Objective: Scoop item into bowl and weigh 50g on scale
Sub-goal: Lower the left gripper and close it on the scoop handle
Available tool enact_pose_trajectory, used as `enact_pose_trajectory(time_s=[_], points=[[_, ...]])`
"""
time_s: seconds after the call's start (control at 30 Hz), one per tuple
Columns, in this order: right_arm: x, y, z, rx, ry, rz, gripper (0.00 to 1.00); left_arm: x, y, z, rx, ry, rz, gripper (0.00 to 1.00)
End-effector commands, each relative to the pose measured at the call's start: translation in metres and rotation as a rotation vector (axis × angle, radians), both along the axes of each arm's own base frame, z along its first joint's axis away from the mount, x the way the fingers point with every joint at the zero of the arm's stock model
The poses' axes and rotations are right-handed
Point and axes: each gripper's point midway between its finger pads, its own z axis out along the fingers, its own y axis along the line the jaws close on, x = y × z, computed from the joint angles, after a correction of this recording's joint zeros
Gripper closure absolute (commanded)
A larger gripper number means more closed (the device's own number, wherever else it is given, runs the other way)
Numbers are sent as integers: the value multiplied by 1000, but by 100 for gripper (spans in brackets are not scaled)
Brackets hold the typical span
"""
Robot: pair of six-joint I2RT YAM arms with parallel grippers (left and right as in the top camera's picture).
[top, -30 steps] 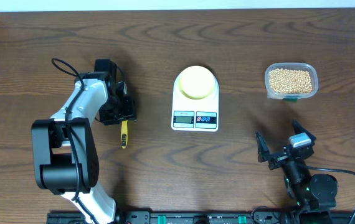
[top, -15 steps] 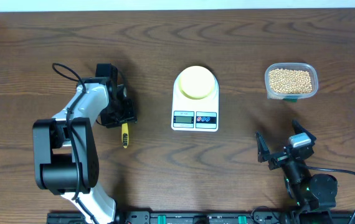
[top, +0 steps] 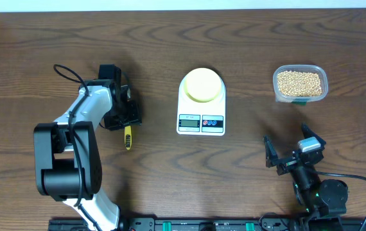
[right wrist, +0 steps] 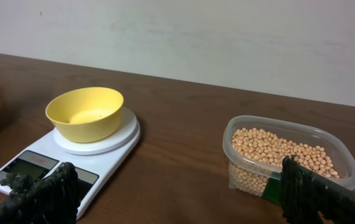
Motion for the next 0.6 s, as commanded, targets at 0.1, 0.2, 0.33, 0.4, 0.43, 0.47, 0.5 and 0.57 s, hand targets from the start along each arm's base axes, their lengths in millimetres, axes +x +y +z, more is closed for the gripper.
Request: enact_pose_trajectory(time_s=[0.1,0.2,0.33,0.4,0.43,0.47,0.5,0.57], points=[[0,0,-1,13,6,-2,1,6,2,39,15,-118,0,24],[0,0,-1,13,6,-2,1,6,2,42,15,-125,-3,21],[0,0,-1,13,6,-2,1,-8,1,25,14,-88,-4,21],[0,0,-1,13,6,-2,1,-16,1,16,15,-70,-4,24],[0,0,-1,13,6,-2,1,-18,1,13,14,-68,-4,25],[0,0,-1,13,6,-2,1,-20,1,10,14,-67,-4,27],[0,0,-1,13,6,-2,1,-22,1,8,14,-65,-1,28],[0,0,-1,13,6,-2,1,-26,1,1,13,-62,4,29]])
